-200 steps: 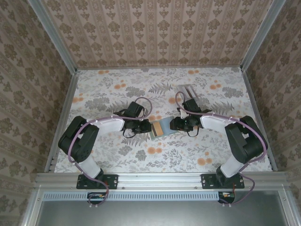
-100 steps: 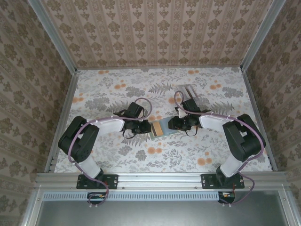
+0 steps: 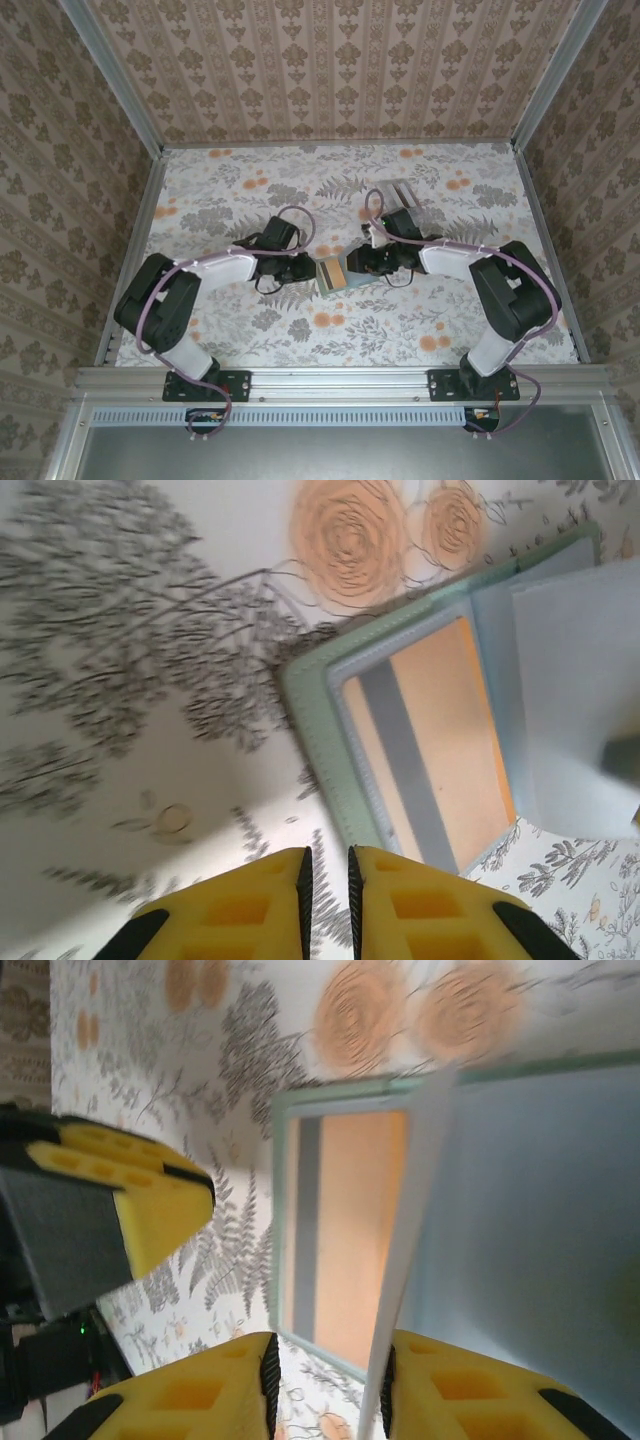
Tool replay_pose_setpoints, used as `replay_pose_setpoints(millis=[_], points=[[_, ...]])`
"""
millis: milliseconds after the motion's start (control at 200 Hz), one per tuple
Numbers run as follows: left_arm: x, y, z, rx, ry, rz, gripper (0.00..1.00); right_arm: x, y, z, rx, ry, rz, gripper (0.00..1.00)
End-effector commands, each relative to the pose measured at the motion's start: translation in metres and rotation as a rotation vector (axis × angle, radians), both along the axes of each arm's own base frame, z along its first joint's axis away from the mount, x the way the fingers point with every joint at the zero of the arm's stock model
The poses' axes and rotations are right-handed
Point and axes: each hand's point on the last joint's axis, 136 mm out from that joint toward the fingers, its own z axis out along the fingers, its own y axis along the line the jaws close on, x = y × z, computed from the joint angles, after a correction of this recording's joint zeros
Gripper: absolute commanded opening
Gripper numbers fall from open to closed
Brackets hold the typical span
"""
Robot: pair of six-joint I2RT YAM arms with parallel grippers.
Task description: Put the credit cards into the card holder
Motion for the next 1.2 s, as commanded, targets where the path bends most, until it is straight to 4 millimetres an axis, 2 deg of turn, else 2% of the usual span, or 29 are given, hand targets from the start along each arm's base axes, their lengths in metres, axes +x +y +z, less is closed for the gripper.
replay_pose_setpoints(millis=[0, 135, 260, 385, 510, 570, 615, 665, 765, 830, 900, 1015, 1195], points=[[-0.002, 0.022, -0.001, 0.018, 0.026, 0.07, 0.2, -0.007, 0.027, 0.011, 0.07, -0.011, 0.086, 0.35], [0.001, 0.031, 0.004, 0.02, 0.005, 0.091, 0.2, -0.015, 0.048, 0.024, 0.159, 0.001, 0.165, 0.41], [0.004, 0.031, 0.008, 0.014, 0.008, 0.086, 0.22, -0.001, 0.038, 0.039, 0.145, -0.048, 0.137, 0.43], [0.005, 0.028, 0.008, -0.003, -0.003, 0.073, 0.24, 0.034, 0.006, 0.056, 0.079, -0.122, 0.017, 0.46], [0.005, 0.024, 0.012, -0.018, -0.008, 0.068, 0.26, 0.087, -0.062, 0.059, -0.199, -0.193, -0.222, 0.48], [0.006, 0.023, 0.014, -0.015, -0.023, 0.062, 0.27, 0.107, -0.086, 0.067, -0.311, -0.25, -0.281, 0.5], [0.006, 0.024, 0.015, -0.007, -0.027, 0.056, 0.29, 0.12, -0.098, 0.074, -0.389, -0.297, -0.3, 0.53], [0.005, 0.025, 0.018, 0.003, -0.032, 0.049, 0.32, 0.134, -0.107, 0.08, -0.451, -0.32, -0.312, 0.61], [0.004, 0.029, 0.023, 0.021, -0.047, 0.045, 0.39, 0.161, -0.13, 0.083, -0.569, -0.311, -0.35, 0.63], [0.005, 0.032, 0.028, 0.042, -0.059, 0.036, 0.42, 0.173, -0.143, 0.08, -0.673, -0.331, -0.344, 0.65], [0.004, 0.037, 0.033, 0.077, -0.071, 0.026, 0.43, 0.186, -0.156, 0.076, -0.774, -0.357, -0.335, 0.72], [0.002, 0.041, 0.039, 0.087, -0.097, 0.015, 0.42, 0.191, -0.164, 0.061, -0.833, -0.292, -0.267, 0.73], [-0.003, 0.046, 0.033, 0.099, -0.074, 0.019, 0.41, 0.197, -0.18, 0.042, -0.932, -0.267, -0.226, 0.73]])
